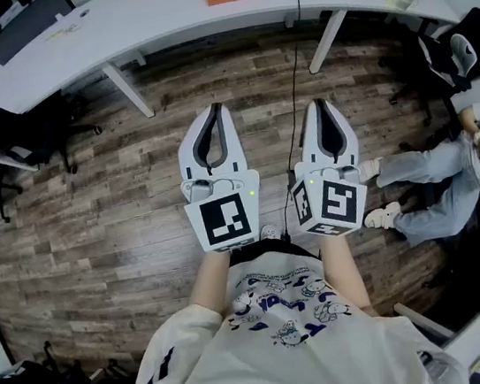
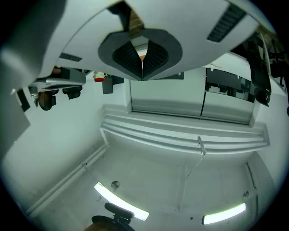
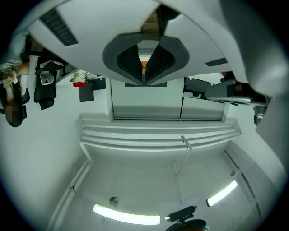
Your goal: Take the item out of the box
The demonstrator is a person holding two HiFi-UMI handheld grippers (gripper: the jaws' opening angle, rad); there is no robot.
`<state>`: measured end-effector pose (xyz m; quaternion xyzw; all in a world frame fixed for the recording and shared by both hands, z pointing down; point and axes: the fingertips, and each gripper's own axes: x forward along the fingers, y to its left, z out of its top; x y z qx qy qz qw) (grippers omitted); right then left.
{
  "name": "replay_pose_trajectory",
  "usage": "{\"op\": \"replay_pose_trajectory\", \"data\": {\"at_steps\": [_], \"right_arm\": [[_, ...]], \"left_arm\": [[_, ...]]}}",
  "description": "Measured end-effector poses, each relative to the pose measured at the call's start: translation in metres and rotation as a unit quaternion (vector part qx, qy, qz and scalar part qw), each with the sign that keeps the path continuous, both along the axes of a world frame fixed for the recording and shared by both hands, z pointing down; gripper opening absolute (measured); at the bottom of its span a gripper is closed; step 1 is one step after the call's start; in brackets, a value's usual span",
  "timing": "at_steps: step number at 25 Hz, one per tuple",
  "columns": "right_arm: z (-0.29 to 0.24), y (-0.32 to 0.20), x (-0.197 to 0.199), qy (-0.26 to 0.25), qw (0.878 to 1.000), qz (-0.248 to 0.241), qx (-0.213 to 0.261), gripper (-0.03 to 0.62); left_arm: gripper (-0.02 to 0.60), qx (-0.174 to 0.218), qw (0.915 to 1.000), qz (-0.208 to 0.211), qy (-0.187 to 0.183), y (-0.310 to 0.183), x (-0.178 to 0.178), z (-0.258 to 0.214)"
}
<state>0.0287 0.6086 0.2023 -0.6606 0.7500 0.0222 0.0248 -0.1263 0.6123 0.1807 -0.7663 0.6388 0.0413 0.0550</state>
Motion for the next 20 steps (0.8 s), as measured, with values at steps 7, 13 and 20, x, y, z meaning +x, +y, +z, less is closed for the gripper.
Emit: {"op": "replay_pose_trajectory", "data": {"at_steps": [7, 13, 20], "right_arm": [[0.004, -0.002, 0.01, -0.005, 1.0, 0.001, -0.001, 0.048], [0.007, -0.009, 0.019, -0.011, 1.0, -0.005, -0.007, 0.048], [0.013, -0.018, 0.033, -0.015, 1.0, -0.021, -0.013, 0.048]], "left_arm": [[0.018, 0.001, 1.0, -0.002, 0.001, -0.001, 0.01, 0.002], [0.018, -0.002, 1.0, -0.003, -0.001, -0.007, 0.022, 0.003], [0.018, -0.013, 0.9998, -0.01, 0.008, -0.015, 0.037, 0.011]]}}
